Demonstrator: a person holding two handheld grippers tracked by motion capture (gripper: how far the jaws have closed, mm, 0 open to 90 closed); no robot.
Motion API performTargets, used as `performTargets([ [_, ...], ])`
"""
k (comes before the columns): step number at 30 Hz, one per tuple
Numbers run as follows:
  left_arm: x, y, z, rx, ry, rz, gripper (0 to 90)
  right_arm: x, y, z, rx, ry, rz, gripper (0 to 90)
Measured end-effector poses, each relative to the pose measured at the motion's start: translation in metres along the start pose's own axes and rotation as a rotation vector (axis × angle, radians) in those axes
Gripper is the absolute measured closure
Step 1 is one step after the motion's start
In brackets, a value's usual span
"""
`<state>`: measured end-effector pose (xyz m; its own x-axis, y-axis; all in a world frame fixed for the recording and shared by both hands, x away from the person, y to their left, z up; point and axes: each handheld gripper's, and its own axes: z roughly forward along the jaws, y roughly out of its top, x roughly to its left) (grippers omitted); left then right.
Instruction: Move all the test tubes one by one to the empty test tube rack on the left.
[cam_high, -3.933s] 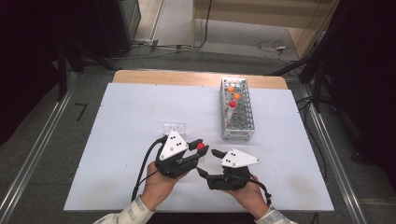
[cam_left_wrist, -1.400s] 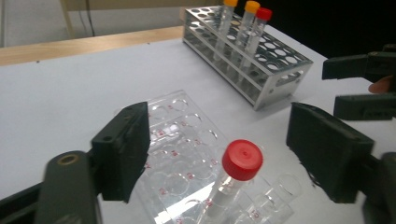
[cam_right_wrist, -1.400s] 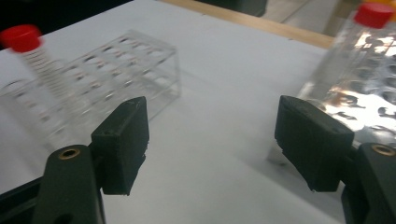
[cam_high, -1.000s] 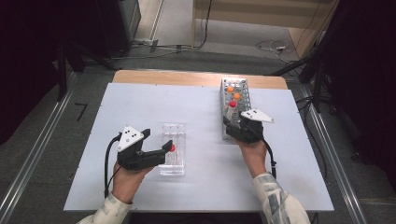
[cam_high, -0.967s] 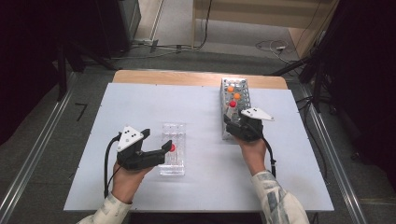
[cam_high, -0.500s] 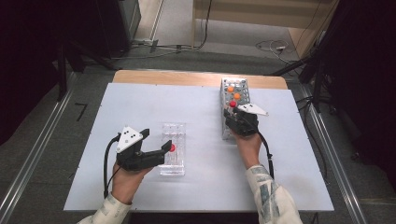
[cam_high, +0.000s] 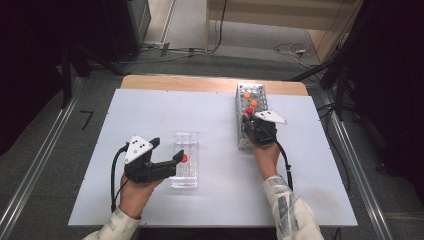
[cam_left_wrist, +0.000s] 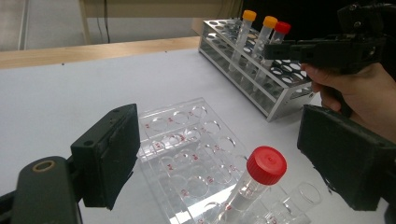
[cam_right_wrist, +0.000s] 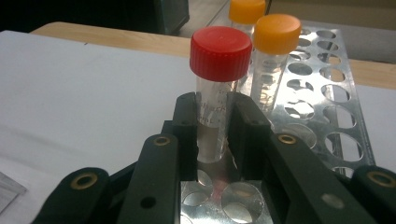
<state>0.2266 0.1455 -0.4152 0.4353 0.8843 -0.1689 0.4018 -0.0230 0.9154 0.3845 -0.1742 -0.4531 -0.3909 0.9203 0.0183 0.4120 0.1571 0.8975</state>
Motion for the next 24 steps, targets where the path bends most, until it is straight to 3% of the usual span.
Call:
performTargets([
  [13,-0.001,0.001,-0.002,-0.008,0.003,0.001,13.8,0.007,0.04,-0.041,-0.116,0.028,-0.046,71.1],
  [24,-0.006,0.005,-0.006,-0.02,-0.01,0.01,14.1,0.02,0.035,-0.088,-0.116,0.179,-0.101,71.1],
])
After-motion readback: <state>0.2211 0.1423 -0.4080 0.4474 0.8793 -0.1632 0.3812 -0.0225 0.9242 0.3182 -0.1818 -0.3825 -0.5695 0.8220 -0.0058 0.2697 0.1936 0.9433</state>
